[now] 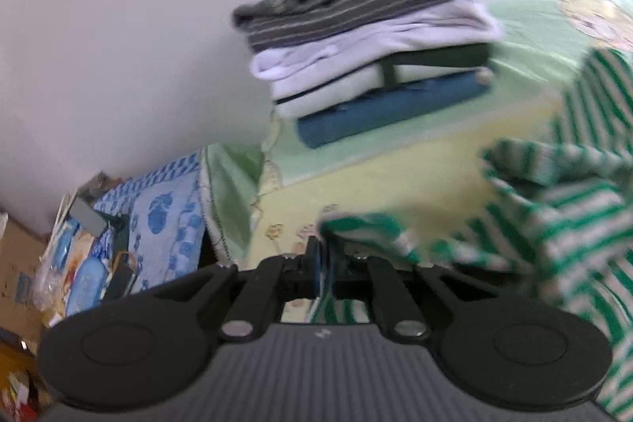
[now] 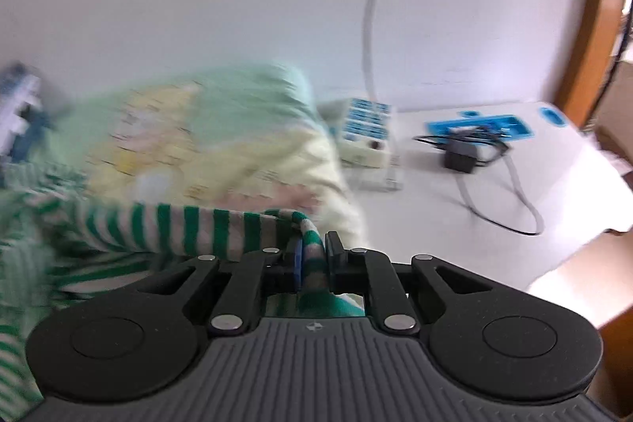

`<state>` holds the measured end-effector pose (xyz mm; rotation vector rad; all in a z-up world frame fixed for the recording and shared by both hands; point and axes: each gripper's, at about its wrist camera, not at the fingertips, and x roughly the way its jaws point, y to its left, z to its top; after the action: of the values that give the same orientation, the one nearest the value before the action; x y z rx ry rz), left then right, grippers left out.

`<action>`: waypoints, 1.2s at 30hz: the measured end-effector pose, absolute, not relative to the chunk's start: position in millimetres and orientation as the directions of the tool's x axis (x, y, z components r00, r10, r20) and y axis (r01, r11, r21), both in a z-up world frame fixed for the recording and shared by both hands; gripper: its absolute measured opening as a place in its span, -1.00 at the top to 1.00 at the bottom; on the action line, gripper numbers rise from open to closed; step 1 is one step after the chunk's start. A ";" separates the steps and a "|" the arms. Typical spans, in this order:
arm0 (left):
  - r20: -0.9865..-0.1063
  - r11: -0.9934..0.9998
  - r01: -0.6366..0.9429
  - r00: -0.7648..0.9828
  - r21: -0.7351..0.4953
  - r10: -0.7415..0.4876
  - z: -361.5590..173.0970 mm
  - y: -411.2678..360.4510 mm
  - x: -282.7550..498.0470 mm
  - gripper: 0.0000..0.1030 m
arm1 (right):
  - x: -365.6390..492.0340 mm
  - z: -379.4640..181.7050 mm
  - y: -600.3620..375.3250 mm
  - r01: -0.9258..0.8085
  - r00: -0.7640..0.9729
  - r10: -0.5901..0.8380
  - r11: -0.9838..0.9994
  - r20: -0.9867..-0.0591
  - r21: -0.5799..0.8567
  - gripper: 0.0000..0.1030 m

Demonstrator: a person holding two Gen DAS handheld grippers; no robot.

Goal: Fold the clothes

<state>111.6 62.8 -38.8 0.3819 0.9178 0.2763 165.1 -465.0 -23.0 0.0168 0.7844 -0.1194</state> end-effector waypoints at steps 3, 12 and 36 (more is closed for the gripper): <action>-0.705 0.892 -0.104 0.575 0.440 0.415 -33.8 81.0 126.6 0.87 | 172.6 -40.1 -457.5 0.115 0.657 -0.203 0.979 -0.726 -0.169 0.46; -0.648 0.918 -0.098 0.680 0.384 0.343 4.6 93.2 69.0 0.05 | 119.8 40.5 -386.6 -0.185 0.748 0.195 0.979 -0.634 0.084 -0.54; -0.783 0.954 0.172 0.614 0.247 0.092 -56.2 -23.8 76.8 0.46 | 213.7 -33.8 -175.9 -0.529 0.682 0.180 0.790 -0.709 -0.308 0.68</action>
<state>76.8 -23.8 -56.2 0.3134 0.9119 -0.0467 213.7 -175.9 -33.8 -0.5281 0.7175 0.4193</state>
